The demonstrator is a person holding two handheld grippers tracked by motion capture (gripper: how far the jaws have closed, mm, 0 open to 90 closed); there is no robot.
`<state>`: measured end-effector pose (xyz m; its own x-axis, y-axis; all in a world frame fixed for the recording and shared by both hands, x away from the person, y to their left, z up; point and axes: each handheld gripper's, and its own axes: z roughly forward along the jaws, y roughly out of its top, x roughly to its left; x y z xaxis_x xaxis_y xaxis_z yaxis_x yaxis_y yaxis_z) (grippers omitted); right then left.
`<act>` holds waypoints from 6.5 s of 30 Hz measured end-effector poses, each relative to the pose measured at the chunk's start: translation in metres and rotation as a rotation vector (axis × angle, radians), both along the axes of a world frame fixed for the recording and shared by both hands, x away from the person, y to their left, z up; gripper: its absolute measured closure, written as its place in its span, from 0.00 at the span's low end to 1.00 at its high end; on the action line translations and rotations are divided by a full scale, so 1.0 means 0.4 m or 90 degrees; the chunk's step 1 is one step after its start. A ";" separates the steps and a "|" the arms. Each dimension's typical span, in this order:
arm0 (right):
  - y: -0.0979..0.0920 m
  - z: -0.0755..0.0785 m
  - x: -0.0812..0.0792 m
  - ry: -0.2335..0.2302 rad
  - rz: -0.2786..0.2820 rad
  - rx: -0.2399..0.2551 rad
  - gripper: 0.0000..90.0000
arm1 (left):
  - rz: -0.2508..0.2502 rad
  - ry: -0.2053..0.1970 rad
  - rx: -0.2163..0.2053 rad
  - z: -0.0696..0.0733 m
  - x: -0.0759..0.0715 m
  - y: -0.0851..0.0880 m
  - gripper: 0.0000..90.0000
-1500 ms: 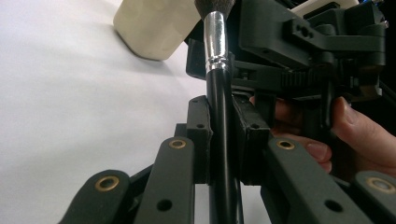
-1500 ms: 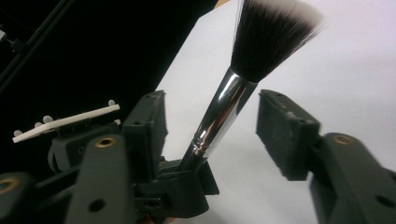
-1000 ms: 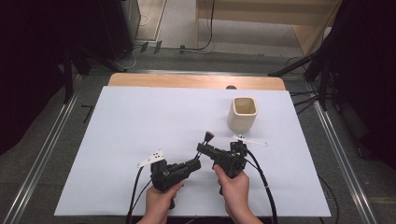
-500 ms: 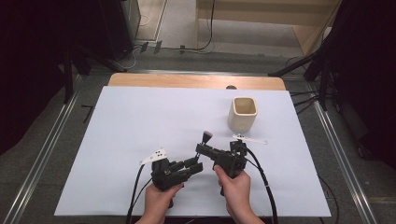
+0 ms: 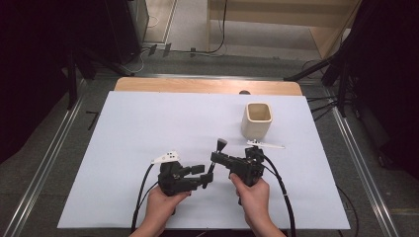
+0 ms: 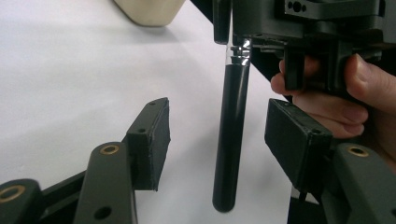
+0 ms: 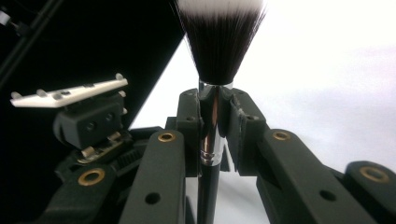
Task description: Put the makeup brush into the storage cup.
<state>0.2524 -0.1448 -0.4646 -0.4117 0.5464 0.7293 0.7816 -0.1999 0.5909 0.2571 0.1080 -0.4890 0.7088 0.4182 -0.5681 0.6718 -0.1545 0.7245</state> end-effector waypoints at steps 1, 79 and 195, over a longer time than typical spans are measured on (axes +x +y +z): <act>-0.002 0.000 0.002 -0.001 0.002 -0.011 0.86 | -0.002 0.003 0.008 0.001 0.001 -0.001 0.43; -0.045 0.025 0.023 -0.067 0.117 -0.140 0.86 | -0.174 -0.174 0.295 0.073 0.026 0.179 0.33; -0.269 0.324 0.205 -0.269 -0.090 -0.255 0.87 | -0.110 -0.159 0.278 0.068 0.020 0.256 0.32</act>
